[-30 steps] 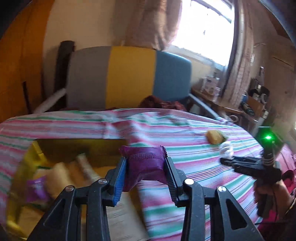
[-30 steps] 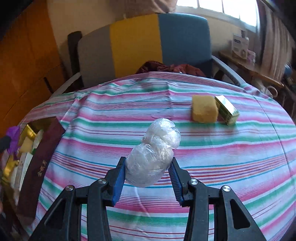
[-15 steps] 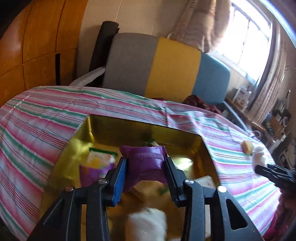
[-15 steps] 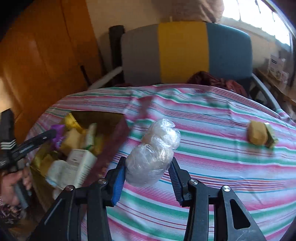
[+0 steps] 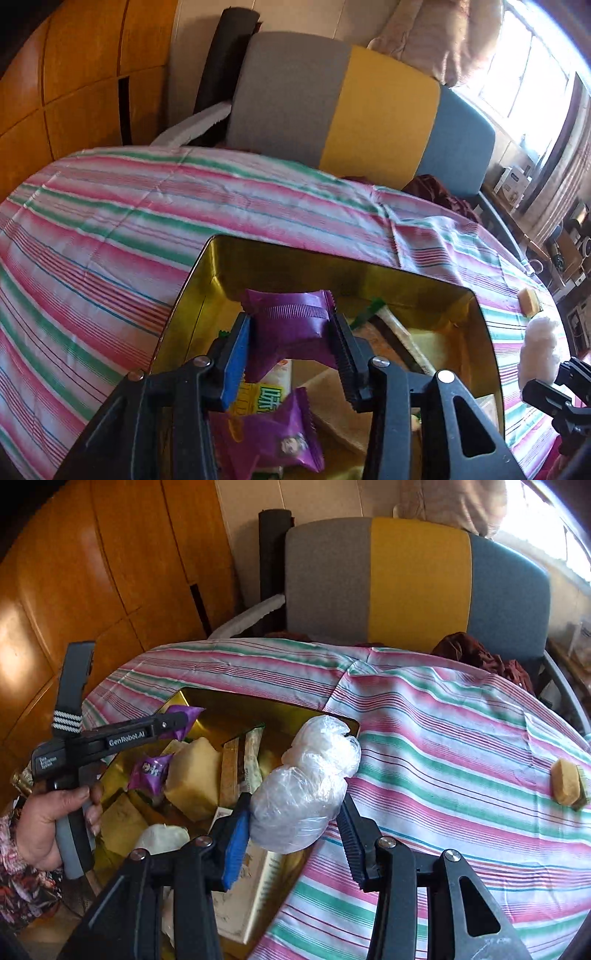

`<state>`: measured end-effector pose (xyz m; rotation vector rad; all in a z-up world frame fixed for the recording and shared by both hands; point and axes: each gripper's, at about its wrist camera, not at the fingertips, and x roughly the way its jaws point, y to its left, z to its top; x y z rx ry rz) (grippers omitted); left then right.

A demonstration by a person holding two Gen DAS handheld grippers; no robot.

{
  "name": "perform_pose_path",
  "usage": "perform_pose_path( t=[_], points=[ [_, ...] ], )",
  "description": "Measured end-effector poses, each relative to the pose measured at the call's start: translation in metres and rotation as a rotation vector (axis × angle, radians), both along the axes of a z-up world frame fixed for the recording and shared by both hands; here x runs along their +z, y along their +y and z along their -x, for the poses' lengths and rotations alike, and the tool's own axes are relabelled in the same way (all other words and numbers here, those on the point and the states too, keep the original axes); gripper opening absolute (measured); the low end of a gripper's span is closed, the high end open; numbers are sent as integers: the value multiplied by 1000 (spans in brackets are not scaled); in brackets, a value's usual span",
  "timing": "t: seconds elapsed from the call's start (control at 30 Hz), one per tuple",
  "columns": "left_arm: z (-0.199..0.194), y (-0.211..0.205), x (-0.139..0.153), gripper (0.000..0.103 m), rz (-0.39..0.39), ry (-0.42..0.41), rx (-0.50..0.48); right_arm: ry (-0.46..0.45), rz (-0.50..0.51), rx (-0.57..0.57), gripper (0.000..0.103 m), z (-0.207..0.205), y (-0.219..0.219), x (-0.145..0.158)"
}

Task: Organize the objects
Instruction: 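Open the left tool to drop the sachet while the right tool releases the bag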

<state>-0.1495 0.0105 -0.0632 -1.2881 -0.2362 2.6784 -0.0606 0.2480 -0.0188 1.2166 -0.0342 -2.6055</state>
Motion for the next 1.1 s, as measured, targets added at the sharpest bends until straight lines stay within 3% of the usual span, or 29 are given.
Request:
perform_pose_path(
  t=[0.37, 0.67, 1.1],
  points=[
    [-11, -15, 2, 54, -81, -4, 48, 0, -42, -18, 47, 11, -9, -4],
    [-56, -14, 5, 54, -47, 32, 64, 25, -80, 8, 47, 14, -19, -5],
    [-90, -2, 15, 54, 75, 79, 4, 33, -63, 27, 49, 31, -34, -5]
  ],
)
